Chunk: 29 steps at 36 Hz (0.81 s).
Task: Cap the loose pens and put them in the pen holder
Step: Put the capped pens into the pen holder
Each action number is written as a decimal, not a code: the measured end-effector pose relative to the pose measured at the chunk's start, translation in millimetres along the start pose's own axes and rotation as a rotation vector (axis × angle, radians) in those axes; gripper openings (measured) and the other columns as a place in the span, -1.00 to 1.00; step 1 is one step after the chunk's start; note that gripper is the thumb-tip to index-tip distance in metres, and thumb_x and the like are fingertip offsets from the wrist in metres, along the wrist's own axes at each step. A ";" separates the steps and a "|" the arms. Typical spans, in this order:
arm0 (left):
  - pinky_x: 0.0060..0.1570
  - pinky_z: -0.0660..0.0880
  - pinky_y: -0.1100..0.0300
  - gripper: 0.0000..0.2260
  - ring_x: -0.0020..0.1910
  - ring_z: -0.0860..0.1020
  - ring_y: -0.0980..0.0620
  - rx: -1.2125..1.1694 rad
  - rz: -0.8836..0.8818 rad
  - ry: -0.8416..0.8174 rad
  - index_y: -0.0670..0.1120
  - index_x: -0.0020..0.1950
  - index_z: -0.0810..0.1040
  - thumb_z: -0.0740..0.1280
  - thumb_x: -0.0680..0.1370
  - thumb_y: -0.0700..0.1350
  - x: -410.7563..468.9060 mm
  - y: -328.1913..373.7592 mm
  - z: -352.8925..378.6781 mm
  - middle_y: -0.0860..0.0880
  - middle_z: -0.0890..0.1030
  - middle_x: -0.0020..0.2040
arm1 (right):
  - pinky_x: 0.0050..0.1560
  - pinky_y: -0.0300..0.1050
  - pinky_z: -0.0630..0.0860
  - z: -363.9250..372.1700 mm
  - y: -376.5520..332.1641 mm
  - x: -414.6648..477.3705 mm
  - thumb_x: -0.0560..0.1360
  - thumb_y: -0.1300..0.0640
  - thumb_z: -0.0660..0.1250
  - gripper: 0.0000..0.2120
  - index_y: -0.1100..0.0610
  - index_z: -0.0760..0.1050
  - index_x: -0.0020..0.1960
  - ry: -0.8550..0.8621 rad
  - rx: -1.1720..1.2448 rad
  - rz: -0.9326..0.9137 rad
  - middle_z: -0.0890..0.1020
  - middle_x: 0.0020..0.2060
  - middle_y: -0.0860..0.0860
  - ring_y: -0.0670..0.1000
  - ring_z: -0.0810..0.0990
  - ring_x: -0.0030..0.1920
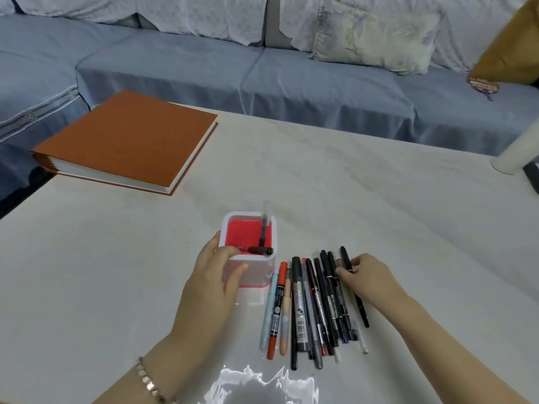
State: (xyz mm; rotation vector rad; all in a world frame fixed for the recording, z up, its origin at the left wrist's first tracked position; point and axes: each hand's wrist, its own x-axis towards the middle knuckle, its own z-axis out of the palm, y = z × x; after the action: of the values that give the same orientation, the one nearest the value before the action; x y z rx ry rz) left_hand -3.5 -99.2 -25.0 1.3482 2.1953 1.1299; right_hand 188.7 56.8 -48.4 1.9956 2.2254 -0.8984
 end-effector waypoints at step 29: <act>-0.15 0.28 0.66 -0.88 -0.02 0.42 0.18 0.006 -0.008 0.012 0.05 0.05 0.46 0.26 0.54 -0.13 -1.1 0.0 -0.6 0.11 0.38 0.29 | -0.11 -0.32 0.49 -5.7 -122.0 -52.7 0.39 0.16 0.40 -0.87 0.04 0.48 -0.11 0.150 0.633 -0.588 0.60 -0.21 -0.09 -0.09 0.58 -0.15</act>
State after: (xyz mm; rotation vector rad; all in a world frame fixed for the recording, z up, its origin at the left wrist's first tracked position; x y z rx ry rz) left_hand -3.3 -100.4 -24.8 1.3378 2.2123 1.1327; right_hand 88.3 9.4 25.0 1.6012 2.9639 -1.7454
